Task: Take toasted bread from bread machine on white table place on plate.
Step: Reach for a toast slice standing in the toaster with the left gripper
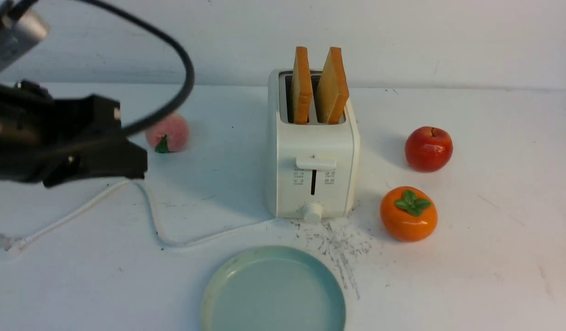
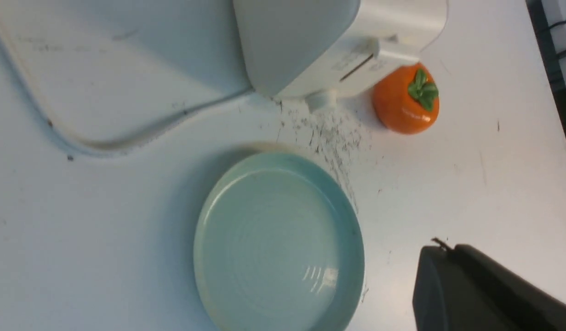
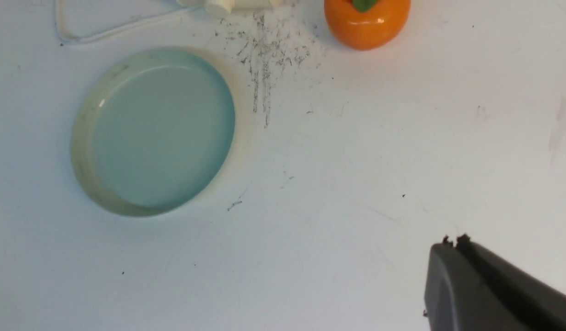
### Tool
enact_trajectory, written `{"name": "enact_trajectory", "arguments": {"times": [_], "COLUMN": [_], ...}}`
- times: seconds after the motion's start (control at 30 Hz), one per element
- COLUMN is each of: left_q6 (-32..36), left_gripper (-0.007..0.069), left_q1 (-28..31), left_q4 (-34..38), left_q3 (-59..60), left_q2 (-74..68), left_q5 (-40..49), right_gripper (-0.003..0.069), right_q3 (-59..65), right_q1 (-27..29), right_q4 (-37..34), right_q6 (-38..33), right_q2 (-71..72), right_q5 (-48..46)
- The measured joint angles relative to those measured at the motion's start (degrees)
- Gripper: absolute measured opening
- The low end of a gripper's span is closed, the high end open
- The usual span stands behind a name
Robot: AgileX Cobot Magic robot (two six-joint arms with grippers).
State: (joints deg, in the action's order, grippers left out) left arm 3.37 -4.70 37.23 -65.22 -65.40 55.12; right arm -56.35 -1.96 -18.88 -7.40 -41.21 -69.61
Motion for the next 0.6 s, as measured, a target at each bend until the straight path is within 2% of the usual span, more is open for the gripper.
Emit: {"name": "enact_trajectory", "arguments": {"times": [0.1,0.2,0.27,0.37,0.43,0.6], "left_q6": [-1.29,-2.95,-5.53,-9.14,-11.58,-11.75], "left_gripper": [-0.0014,-0.0014,-0.0014,-0.0014,-0.0014,0.0014], "left_q1": [-1.25,-5.26,-10.94,-14.46,-16.24,-18.63], "left_q4": [-1.99,-4.87,-9.15,-12.91,-15.69,-18.38], "left_q3": [-5.97,-11.47,-16.91,-22.25,-27.48,-38.28], "left_q2": [-3.5,-7.92,-13.56,-18.99,-24.05,-34.42], "left_q5": [1.46,1.47,0.34,-1.59,-3.1,-4.25], "right_gripper": [-0.0015,-0.0013,-0.0011,-0.0008,-0.0008,-0.0008], "right_q3": [0.0,0.0,0.0,0.0,0.0,0.0], "right_q1": [0.0,0.0,0.0,0.0,0.0,0.0], "right_q4": [-0.26,-0.42,-1.09,-1.44,-1.44,-1.63], "right_q6": [0.0,-0.04,-0.04,-0.04,-0.04,-0.18], "right_q2": [0.0,0.0,0.0,0.0,0.0,0.0], "right_q5": [0.11,0.11,0.11,0.11,0.11,0.02]}}
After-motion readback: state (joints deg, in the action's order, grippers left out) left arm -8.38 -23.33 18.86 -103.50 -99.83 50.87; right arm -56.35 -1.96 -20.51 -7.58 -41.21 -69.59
